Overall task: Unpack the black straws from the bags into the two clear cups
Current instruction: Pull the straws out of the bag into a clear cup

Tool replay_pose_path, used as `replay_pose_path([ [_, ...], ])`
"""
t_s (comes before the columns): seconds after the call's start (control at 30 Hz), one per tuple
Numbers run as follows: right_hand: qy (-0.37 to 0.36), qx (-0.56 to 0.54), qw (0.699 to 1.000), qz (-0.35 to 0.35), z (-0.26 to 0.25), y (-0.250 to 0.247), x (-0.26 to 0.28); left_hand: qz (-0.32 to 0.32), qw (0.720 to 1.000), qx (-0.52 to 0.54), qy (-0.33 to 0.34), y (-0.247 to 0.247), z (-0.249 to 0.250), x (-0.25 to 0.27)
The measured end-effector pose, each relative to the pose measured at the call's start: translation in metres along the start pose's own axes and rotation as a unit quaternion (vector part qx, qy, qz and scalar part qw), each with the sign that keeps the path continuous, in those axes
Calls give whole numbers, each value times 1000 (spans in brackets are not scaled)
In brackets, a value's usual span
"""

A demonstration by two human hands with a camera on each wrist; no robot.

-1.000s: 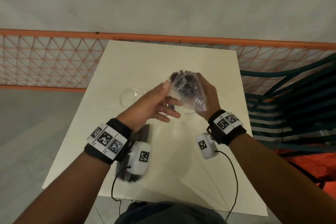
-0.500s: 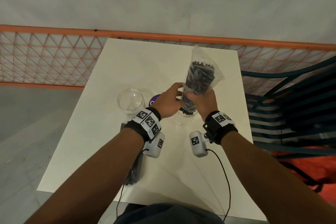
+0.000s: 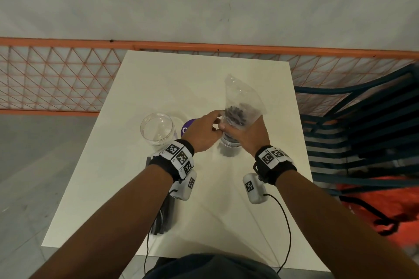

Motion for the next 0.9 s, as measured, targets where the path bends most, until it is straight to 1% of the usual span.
replay_pose_path([
  [0.13, -10, -63, 997, 38, -8, -16, 9, 14, 1000, 5, 16, 0, 6, 1],
  [0.23, -12, -86, 995, 57, -14, -27, 9, 20, 1000, -2, 1, 0, 5, 0],
  [0.33, 13, -109, 993, 51, -13, -32, 4, 10, 998, -65, -7, 6, -1, 1],
  [0.4, 19, -98, 994, 39, -15, -35, 5, 8, 993, -117, -3, 12, -5, 5],
  [0.43, 21, -90, 995, 43, -17, -38, 6, 12, 991, -136, 2, 15, -6, 7],
  [0.5, 16, -111, 991, 73, -22, -48, 9, 28, 987, -157, 7, 17, -9, 12],
  [0.6, -11, -180, 976, 125, -41, -74, 14, 51, 989, -135, 5, 15, -16, 15],
  [0.67, -23, -228, 962, 146, -59, -91, 17, 59, 991, -117, 9, 12, -21, 17],
  [0.8, -25, -301, 937, 172, -90, -120, 28, 67, 994, -88, 20, 7, -30, 24],
  [0.9, -16, -319, 926, 202, -107, -135, 45, 72, 995, -59, 27, 1, -31, 35],
])
Point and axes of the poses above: each hand's wrist, its own x-axis away from the middle knuckle, its own y-axis out of the palm, z = x × y, the point moved 2 cm from there along -x, towards the middle knuckle, and after that the axes turned 6 degrees about x, right-handed, at the moved point
